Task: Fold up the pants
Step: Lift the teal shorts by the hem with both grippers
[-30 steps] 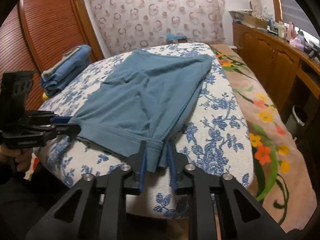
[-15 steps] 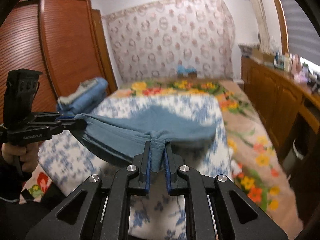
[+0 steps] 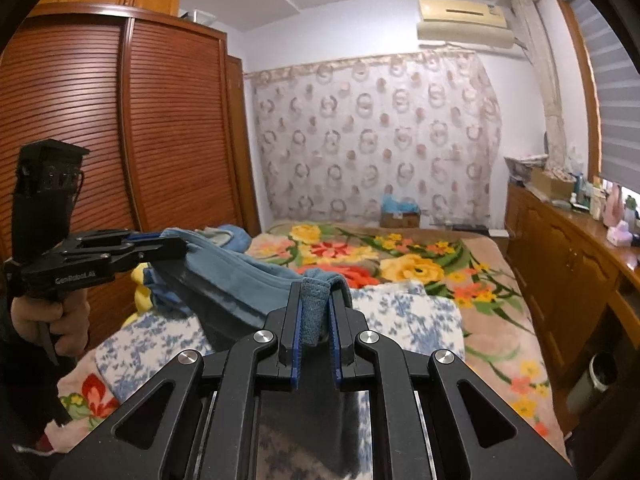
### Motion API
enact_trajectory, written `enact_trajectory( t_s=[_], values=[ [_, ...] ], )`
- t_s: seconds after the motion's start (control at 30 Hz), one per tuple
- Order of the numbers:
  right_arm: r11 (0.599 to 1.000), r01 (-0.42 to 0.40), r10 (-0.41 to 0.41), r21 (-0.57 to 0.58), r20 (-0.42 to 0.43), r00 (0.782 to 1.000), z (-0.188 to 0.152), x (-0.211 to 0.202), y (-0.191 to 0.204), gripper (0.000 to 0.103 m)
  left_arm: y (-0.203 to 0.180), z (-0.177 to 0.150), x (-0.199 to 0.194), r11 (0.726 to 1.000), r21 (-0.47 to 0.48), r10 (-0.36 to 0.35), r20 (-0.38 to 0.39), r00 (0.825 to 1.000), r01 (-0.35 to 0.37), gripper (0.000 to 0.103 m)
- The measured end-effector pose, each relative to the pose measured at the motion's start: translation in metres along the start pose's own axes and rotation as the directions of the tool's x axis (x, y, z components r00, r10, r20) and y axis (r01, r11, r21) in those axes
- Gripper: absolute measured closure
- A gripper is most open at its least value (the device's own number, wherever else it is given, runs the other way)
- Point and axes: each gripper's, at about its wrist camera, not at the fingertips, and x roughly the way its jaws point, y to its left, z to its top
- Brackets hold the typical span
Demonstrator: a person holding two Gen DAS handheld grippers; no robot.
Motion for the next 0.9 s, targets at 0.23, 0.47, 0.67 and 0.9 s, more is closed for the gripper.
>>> enact_trajectory(
  t_s=[0.23, 0.47, 0.67, 0.9],
  values=[
    [1.000, 0.011, -0.011, -0.007, 0.020, 1.000, 0.050, 0.061, -0.008, 0.095, 0.047, 0.040, 0.024, 0.993, -0.012, 0.118, 0.041, 0.992, -0.117, 0.094],
    [1.000, -0.014, 0.014, -0.025, 0.014, 1.000, 0.062, 0.075, 0.006, 0.095, 0.060, 0.027, 0.013, 0.985, 0.000, 0.171, 0.029, 0.985, -0.171, 0.093],
    [0.998, -0.054, 0.051, -0.023, -0.118, 0.992, 0.008, 0.105, 0.014, 0.095, 0.066, -0.030, 0.029, 0.987, -0.018, 0.156, -0.090, 0.984, -0.158, 0.093],
    [0.996, -0.077, 0.070, -0.035, -0.162, 0.984, -0.015, 0.102, 0.025, 0.095, 0.053, -0.059, 0.019, 0.992, -0.043, 0.115, -0.125, 0.985, -0.122, 0.093]
  ],
)
